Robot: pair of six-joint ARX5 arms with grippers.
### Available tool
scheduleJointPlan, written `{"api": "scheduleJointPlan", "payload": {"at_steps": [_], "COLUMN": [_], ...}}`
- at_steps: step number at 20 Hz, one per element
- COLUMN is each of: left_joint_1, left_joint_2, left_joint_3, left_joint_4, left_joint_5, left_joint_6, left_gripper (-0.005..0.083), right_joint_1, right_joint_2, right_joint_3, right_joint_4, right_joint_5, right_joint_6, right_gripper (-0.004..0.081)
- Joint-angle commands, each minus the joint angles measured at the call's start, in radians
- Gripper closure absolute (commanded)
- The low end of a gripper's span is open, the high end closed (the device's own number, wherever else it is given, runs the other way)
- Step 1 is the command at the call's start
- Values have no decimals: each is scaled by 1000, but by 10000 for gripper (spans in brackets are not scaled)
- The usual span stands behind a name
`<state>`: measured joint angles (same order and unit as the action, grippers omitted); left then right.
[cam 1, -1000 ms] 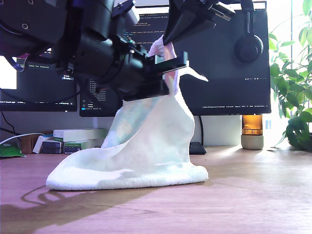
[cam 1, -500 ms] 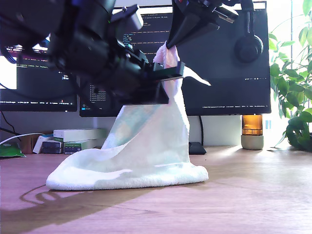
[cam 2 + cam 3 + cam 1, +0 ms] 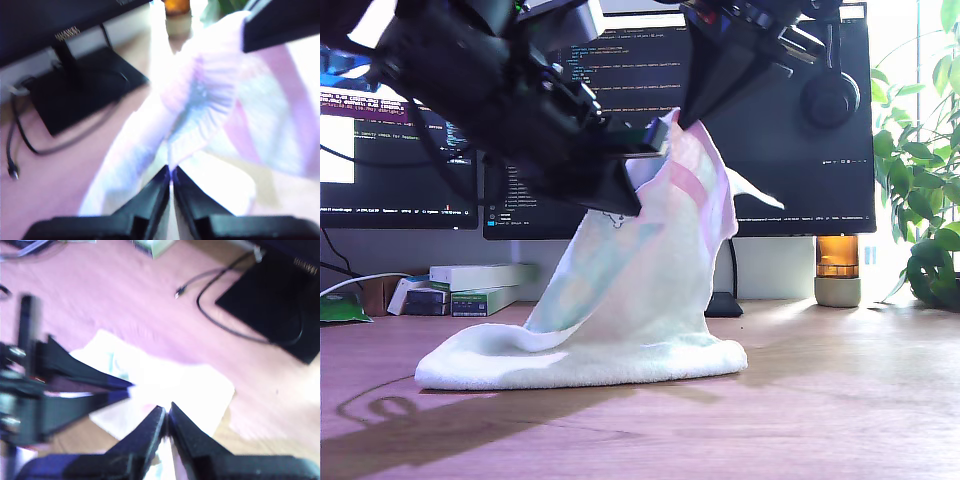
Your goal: Fold the tea towel to a neat square and place it to the right
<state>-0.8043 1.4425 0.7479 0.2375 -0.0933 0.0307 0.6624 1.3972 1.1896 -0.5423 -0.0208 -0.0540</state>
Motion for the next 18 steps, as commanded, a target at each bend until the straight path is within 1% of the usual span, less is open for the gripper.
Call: {"api": "scheduleJointPlan", "payload": {"at_steps": [1, 4, 7, 9, 14, 18], "left_joint_1": [-3, -3, 0, 1, -9, -9], "left_joint_2": [-62, -151, -181, -179, -209, -306], "left_joint_3": [-14, -14, -16, -31, -38, -38], "left_joint_4": [-69, -229, -384, -460, -623, -795], "left_joint_5": [33, 58, 91, 113, 106, 100], "left_joint_6": [7, 9, 24, 25, 31, 30], "left_gripper": [797, 797, 797, 797, 797, 797], "right_joint_1": [2, 2, 9, 30, 116, 146], "right_joint_2": [-1, 0, 7, 24, 127, 185], "right_joint_3": [4, 3, 3, 3, 3, 3], "right_joint_4": [-25, -111, -168, -205, -293, -299], "right_joint_5": [-6, -14, -104, -137, -138, -142], "right_joint_6": [-7, -6, 3, 5, 1, 0], "right_gripper": [783, 783, 783, 783, 783, 783]}}
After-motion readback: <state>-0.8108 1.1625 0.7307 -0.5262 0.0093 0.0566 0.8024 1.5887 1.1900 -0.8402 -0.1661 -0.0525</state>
